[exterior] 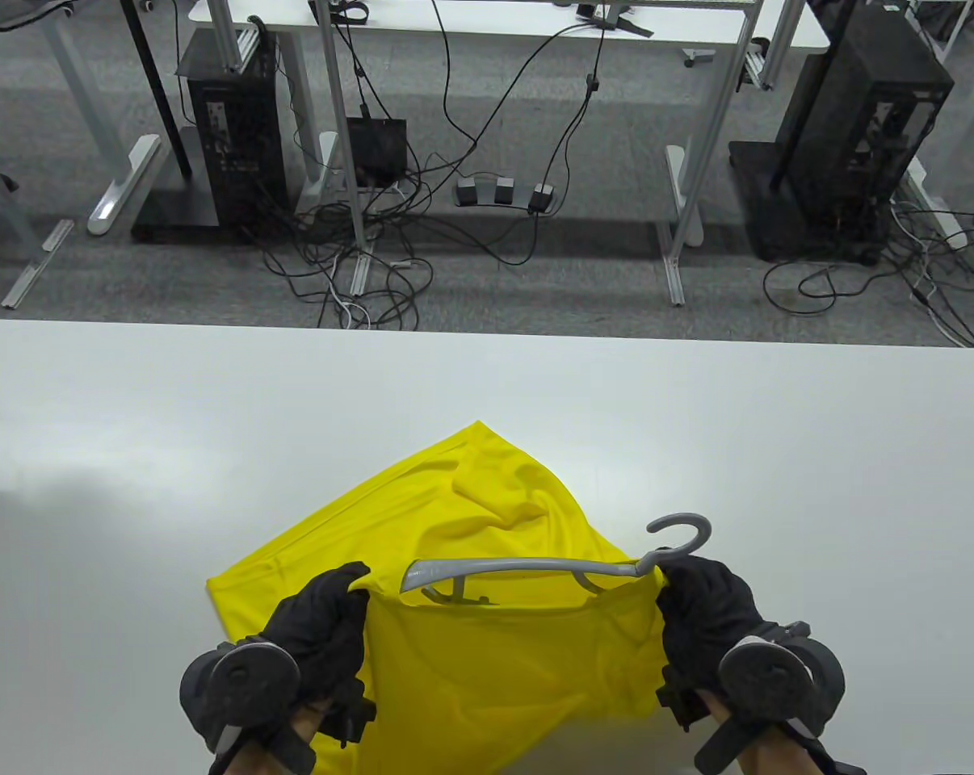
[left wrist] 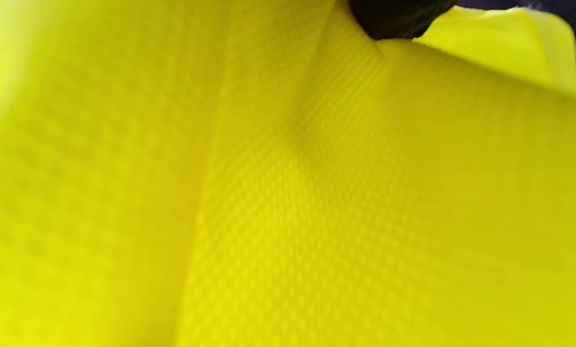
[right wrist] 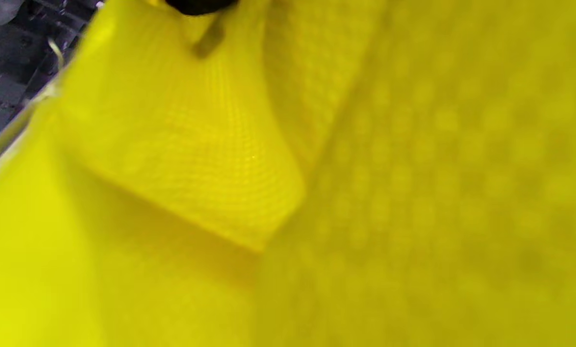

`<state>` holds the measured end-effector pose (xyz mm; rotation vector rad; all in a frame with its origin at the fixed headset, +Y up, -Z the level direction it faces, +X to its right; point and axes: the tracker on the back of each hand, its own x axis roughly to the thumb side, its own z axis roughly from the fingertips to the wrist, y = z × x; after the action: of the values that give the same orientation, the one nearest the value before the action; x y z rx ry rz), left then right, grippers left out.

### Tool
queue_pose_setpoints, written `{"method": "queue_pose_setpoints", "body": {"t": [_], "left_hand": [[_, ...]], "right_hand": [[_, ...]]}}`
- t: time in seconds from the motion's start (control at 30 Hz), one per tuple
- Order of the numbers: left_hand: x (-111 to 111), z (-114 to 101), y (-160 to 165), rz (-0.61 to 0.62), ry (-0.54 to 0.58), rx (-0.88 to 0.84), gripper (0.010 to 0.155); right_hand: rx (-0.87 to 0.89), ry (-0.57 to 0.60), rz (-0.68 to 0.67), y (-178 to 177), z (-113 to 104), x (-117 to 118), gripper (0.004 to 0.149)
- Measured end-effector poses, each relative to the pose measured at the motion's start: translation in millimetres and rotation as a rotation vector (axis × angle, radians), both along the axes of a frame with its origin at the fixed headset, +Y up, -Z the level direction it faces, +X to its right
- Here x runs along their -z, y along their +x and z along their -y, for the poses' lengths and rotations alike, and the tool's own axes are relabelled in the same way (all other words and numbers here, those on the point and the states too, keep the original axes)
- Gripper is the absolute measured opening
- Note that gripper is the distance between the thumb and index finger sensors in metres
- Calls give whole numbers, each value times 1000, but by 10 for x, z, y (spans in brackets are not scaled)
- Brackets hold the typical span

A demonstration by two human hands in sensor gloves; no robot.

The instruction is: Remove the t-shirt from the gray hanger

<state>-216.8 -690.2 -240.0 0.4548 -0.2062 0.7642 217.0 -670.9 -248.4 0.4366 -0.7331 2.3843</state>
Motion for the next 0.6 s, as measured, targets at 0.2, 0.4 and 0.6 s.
{"method": "queue_pose_setpoints", "body": {"t": [0.2, 0.4, 0.6], "left_hand": [[114, 142, 91, 80, -180, 198, 49], [50, 51, 253, 85, -68, 416, 75], [-79, -38, 303, 47, 77, 437, 79]], "right_hand": [[101, -37, 20, 101, 31, 37, 48], [-14, -25, 35, 71, 45, 36, 49], [-227, 25, 2, -125, 54, -9, 49]]}}
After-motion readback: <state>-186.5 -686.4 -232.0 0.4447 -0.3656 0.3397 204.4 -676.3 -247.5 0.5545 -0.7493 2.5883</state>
